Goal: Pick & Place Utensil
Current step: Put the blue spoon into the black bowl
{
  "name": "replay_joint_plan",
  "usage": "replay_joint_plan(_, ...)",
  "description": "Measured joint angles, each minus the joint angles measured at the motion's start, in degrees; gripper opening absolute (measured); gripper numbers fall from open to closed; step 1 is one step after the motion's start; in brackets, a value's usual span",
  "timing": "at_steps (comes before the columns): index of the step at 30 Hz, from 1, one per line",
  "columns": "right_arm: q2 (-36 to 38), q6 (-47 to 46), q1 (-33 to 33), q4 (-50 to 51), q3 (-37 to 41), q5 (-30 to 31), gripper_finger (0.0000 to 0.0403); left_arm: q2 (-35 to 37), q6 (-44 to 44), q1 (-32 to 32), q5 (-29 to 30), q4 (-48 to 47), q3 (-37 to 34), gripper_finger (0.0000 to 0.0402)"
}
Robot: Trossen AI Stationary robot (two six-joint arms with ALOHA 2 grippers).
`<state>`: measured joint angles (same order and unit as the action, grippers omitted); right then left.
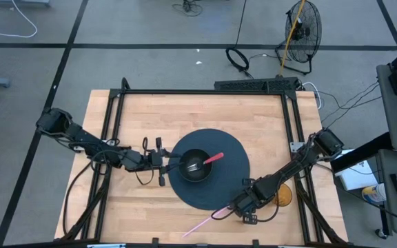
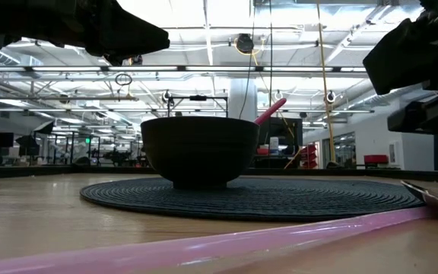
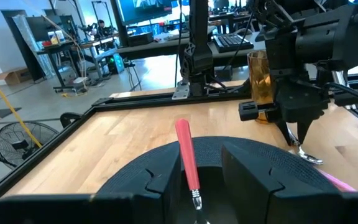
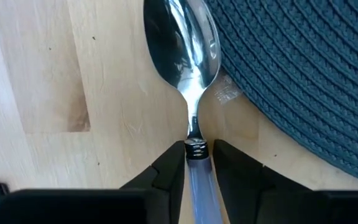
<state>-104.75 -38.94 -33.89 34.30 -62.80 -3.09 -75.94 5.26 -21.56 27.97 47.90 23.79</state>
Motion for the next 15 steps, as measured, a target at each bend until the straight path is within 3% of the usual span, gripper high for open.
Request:
replay_joint_plan(10, -0.1, -0.5, 0.0, 0.0, 1.2, 0.1, 0.0034, 0.0, 0.0, 0.0, 0.0, -0.2, 0.0, 0.0122)
replay_joint_plan(15, -0.1, -0.4, 0.0, -0.1, 1.2, 0.1, 0.0039, 0.0, 0.0, 0.0, 0.0, -0.2, 0.0, 0.0122)
